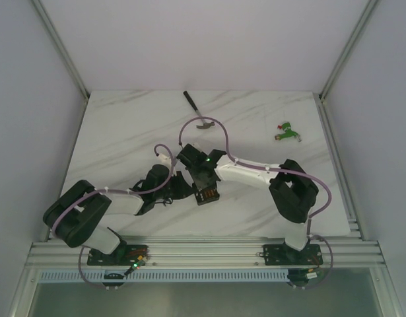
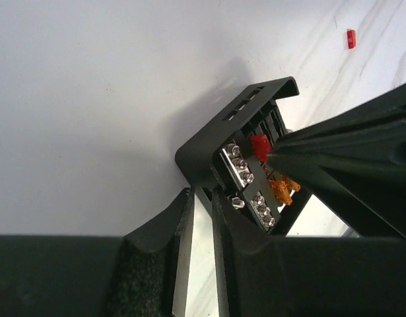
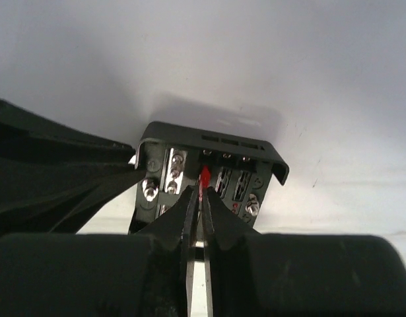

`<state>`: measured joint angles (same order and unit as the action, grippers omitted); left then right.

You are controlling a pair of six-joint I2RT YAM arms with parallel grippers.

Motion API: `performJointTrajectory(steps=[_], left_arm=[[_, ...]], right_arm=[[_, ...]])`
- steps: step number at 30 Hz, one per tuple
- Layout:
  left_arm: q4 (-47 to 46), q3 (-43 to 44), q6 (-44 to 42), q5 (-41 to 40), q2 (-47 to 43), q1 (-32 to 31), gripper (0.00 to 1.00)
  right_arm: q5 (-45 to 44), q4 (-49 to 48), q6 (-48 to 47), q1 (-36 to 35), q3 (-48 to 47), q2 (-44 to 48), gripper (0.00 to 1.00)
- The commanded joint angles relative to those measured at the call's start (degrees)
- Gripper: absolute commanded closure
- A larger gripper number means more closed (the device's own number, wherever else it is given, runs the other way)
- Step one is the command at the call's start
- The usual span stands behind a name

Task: Snap on the fuse box
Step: Install the fuse at the fuse box base.

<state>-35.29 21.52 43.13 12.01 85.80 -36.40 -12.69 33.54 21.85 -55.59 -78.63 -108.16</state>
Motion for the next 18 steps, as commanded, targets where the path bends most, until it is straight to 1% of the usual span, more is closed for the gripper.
performJointTrajectory(steps=[1,3,8,10,13,14,18], left_arm=[[1.2,0.7,-1.7,-0.2,-3.0,-0.1,0.72],[1.9,0.8,-2.1,-0.7,-4.1,-0.2,0.7],[4.3,0.7,-3.4,-2.5,-8.1,-0.2,0.61],[5.1,0.9,-3.8,-3.0,-9.3,-0.2,0.56],[7.0,1.0,-5.2,-4.7,-11.6,-0.1,0.48],[7.8,1.0,-5.7,-5.6,-12.5,-0.2,0.45],[10.7,0.8,-7.8,-10.6,-16.2,-0.2,0.34]], right_arm=[[1.5,0.1,1.8,-0.8,1.0,5.7,0.82],[1.0,-0.7,2.2,-0.8,1.6,8.0,0.73],[-1.9,-1.2,3.6,-0.1,5.7,13.0,0.65],[-3.5,-0.9,4.4,0.8,8.8,15.4,0.61],[-5.0,-1.0,5.4,4.5,14.2,19.4,0.51],[-5.7,-1.0,5.5,5.9,16.0,22.0,0.49],[-6.7,-3.0,5.2,12.6,22.8,27.4,0.44]])
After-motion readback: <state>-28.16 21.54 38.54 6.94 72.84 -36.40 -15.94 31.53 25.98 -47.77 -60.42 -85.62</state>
